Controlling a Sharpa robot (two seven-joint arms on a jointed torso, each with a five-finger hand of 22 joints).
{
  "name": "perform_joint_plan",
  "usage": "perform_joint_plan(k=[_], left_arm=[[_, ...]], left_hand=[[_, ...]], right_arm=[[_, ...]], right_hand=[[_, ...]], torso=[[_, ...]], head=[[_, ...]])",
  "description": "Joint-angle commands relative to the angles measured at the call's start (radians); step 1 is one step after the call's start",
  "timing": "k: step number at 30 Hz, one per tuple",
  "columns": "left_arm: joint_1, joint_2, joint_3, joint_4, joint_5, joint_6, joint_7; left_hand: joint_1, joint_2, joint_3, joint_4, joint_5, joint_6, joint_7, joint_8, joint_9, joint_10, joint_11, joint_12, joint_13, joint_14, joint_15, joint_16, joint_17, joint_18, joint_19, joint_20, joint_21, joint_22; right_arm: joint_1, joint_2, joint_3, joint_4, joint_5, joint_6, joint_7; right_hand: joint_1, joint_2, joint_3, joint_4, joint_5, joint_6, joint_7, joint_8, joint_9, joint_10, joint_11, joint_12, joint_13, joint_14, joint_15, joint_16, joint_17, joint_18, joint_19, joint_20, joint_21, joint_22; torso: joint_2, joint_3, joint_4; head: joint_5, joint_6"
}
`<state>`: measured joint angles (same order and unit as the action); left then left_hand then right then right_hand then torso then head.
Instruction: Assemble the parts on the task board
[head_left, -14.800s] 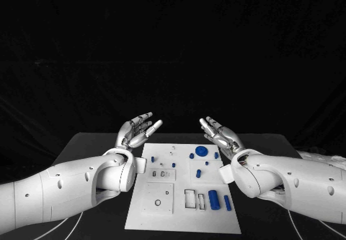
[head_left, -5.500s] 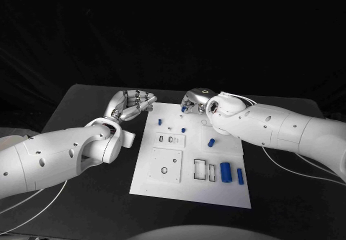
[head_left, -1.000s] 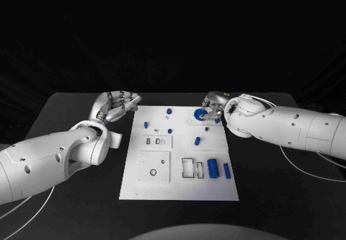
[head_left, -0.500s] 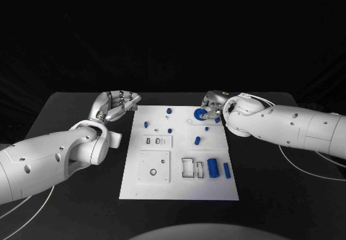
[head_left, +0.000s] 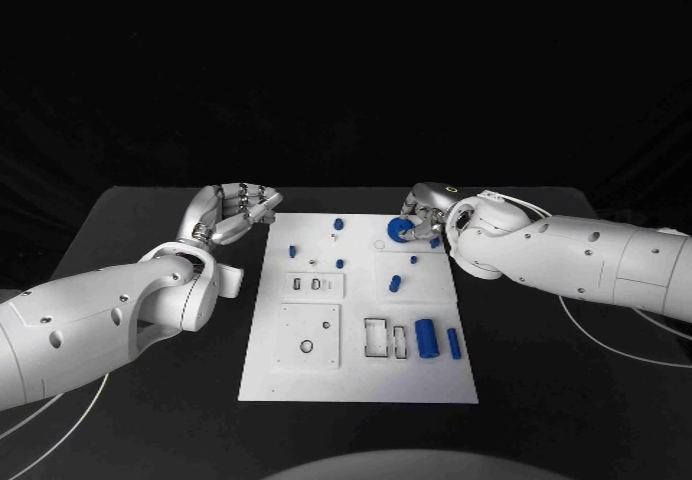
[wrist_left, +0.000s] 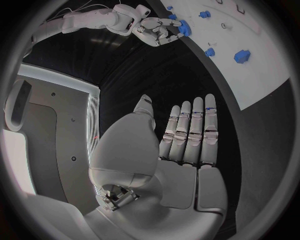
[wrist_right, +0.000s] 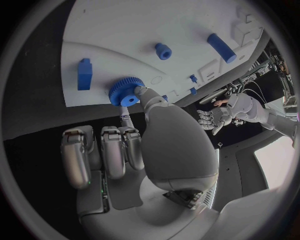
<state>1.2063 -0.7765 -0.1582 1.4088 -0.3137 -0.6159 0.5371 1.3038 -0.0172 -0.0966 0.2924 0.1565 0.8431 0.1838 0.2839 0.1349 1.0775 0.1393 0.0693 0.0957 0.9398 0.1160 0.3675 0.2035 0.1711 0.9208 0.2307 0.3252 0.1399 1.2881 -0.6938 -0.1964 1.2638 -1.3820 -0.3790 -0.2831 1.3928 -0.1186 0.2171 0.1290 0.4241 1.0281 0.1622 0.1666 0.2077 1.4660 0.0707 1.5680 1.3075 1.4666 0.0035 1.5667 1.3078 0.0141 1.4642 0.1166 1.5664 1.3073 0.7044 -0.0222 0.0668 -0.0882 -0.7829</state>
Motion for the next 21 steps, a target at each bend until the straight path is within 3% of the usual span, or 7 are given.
perform_joint_plan(k=[1,9,21], left_arm=[[0.001,0.005,0.001,-0.002,-0.005,0.009,0.011],[0.001,0.009,0.001,-0.006,-0.005,0.012,0.012],[0.001,0.01,0.001,-0.01,-0.005,0.013,0.013]], left_hand=[[-0.001,0.013,-0.008,0.0,0.004,0.009,0.002,-0.004,0.001,0.002,0.002,-0.003,0.001,-0.004,0.001,-0.006,0.001,0.011,-0.007,0.0,-0.005,-0.001],[-0.001,0.015,-0.01,0.0,0.004,0.009,0.002,-0.005,0.001,0.003,0.002,-0.003,0.002,-0.005,0.001,-0.007,0.002,0.011,-0.008,0.0,-0.005,-0.001],[-0.001,0.016,-0.01,0.0,0.004,0.009,0.002,-0.006,0.001,0.003,0.002,-0.003,0.002,-0.006,0.001,-0.007,0.003,0.011,-0.008,0.0,-0.005,-0.001]], right_arm=[[0.009,-0.002,0.003,0.015,0.032,-0.076,0.036],[0.019,0.008,0.006,0.034,0.046,-0.113,0.06],[0.021,0.068,0.008,0.042,0.044,-0.091,0.081]], right_hand=[[-0.006,0.01,0.001,-0.003,0.001,0.043,-0.039,0.017,0.026,0.105,-0.008,0.003,0.263,0.104,-0.009,0.004,0.263,-0.014,0.107,-0.008,0.004,0.264],[-0.009,0.009,0.0,-0.003,0.001,0.045,-0.038,0.016,0.026,0.105,-0.008,0.003,0.263,0.104,-0.009,0.004,0.263,-0.014,0.107,-0.009,0.004,0.264],[-0.012,0.01,0.001,-0.003,0.003,0.046,-0.038,0.014,0.026,0.105,-0.007,0.003,0.263,0.104,-0.009,0.004,0.263,-0.014,0.107,-0.009,0.004,0.264]], torso=[[0.0,-0.0001,0.0005],[0.001,0.0005,0.0011],[0.001,0.0005,-0.0005]], head=[[-0.003,0.004],[0.004,0.008],[0.018,0.006]])
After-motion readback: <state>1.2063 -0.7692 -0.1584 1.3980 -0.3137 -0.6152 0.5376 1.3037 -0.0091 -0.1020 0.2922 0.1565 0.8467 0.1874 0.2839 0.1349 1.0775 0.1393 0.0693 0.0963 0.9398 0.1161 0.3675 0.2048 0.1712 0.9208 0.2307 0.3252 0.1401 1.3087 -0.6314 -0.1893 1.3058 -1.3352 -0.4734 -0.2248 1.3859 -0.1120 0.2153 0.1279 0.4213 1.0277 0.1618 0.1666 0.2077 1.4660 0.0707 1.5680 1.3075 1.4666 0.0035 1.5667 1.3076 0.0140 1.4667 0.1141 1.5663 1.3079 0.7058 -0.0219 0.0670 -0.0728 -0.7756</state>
